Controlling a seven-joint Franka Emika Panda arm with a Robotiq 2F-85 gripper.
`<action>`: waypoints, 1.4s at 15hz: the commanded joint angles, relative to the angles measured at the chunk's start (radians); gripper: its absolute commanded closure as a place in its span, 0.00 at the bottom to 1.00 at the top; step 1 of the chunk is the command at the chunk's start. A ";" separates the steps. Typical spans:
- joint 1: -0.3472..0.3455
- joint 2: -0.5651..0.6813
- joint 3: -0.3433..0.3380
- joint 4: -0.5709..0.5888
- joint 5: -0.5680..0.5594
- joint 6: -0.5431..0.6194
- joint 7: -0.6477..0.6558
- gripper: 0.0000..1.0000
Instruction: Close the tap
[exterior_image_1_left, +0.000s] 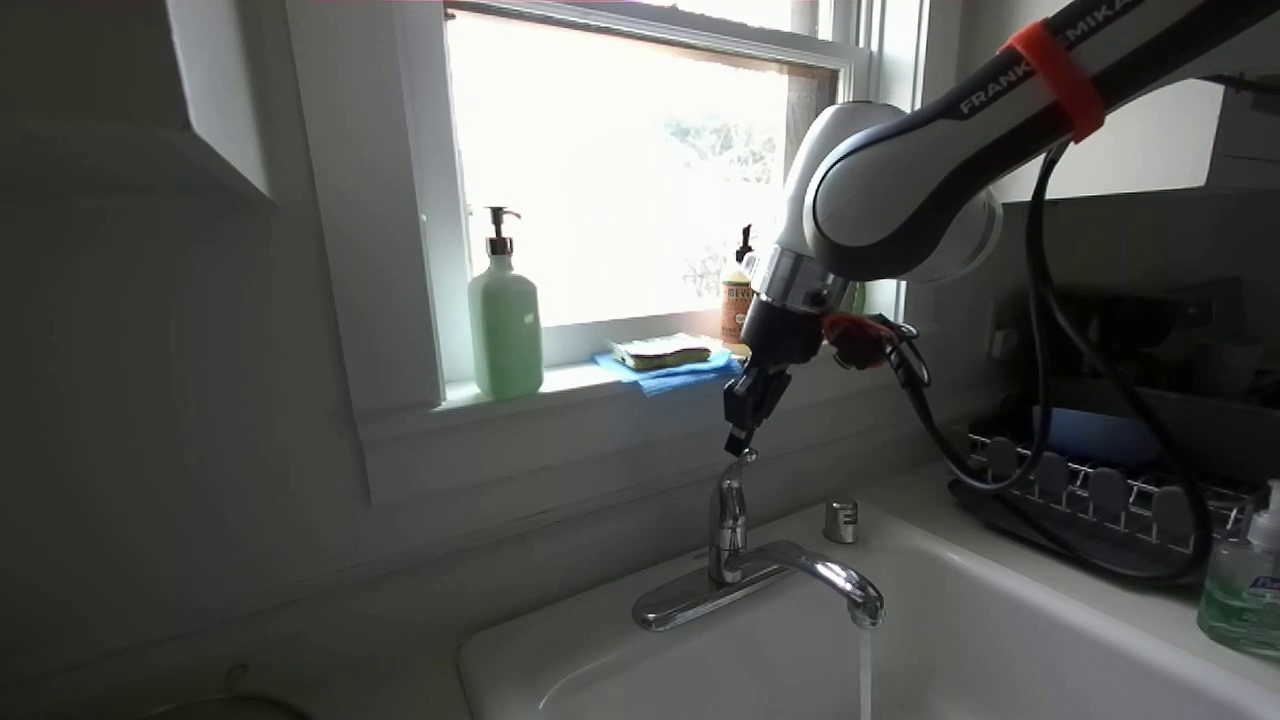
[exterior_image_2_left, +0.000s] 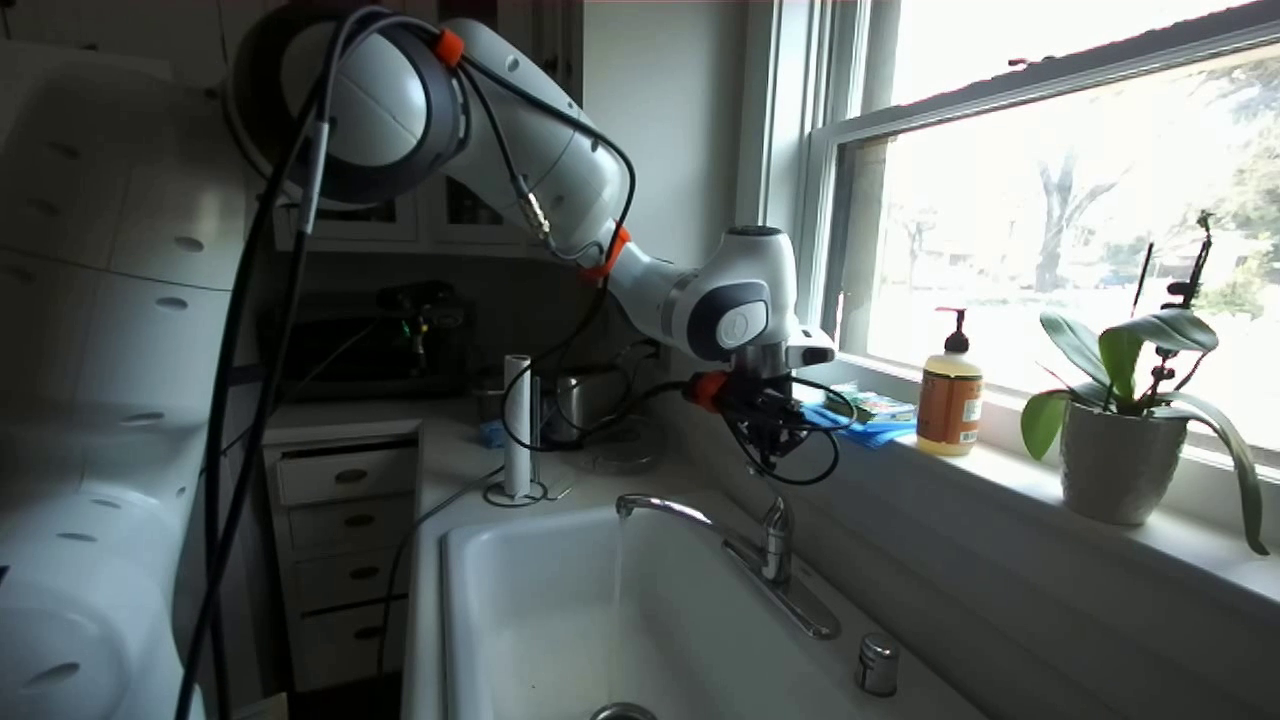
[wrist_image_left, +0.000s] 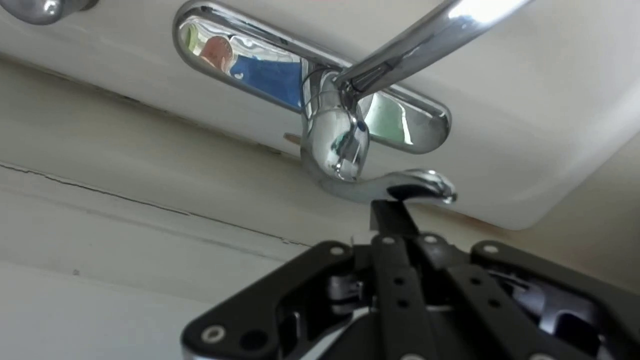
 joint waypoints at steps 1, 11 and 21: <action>-0.008 0.006 0.001 -0.010 -0.009 -0.067 0.004 1.00; -0.012 -0.017 0.004 -0.015 0.003 -0.111 -0.002 1.00; -0.036 -0.175 -0.051 -0.036 -0.044 -0.531 -0.003 0.19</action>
